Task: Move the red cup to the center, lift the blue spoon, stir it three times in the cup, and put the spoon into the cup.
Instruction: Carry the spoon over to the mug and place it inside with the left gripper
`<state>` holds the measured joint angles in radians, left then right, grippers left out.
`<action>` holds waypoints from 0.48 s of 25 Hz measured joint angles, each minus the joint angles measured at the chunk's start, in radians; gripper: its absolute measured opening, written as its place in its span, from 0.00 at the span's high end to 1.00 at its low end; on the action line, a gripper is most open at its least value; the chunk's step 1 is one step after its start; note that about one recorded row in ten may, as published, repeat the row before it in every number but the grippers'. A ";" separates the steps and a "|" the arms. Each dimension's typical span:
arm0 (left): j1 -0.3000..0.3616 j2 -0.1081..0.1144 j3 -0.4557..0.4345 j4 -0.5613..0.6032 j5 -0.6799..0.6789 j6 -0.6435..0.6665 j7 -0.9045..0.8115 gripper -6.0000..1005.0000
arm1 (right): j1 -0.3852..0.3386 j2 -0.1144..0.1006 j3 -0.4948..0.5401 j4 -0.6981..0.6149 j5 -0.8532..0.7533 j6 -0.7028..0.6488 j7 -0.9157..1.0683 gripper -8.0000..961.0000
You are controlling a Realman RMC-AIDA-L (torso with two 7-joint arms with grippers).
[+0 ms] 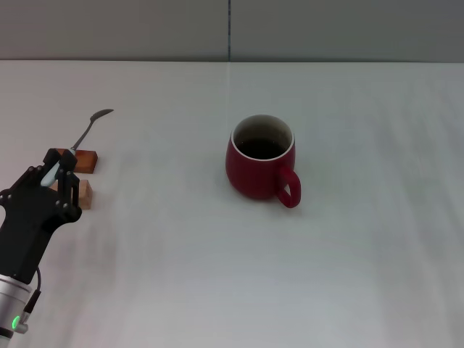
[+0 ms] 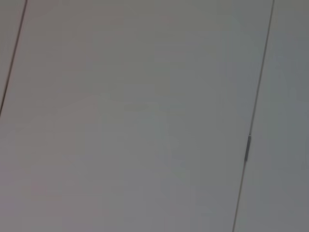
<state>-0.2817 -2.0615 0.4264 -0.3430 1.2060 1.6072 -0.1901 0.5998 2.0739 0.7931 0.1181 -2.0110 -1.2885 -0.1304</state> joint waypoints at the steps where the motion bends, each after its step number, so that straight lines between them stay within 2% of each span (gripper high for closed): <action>1: 0.000 0.000 0.000 0.006 0.009 0.003 -0.013 0.83 | 0.000 0.000 0.000 0.000 0.000 0.000 0.000 0.65; 12: 0.000 0.002 0.000 0.106 0.116 0.022 -0.180 0.83 | 0.000 0.000 0.004 -0.003 0.000 0.003 0.000 0.65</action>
<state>-0.2817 -2.0600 0.4267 -0.2371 1.3219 1.6287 -0.3706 0.5998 2.0739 0.7967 0.1148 -2.0110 -1.2852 -0.1304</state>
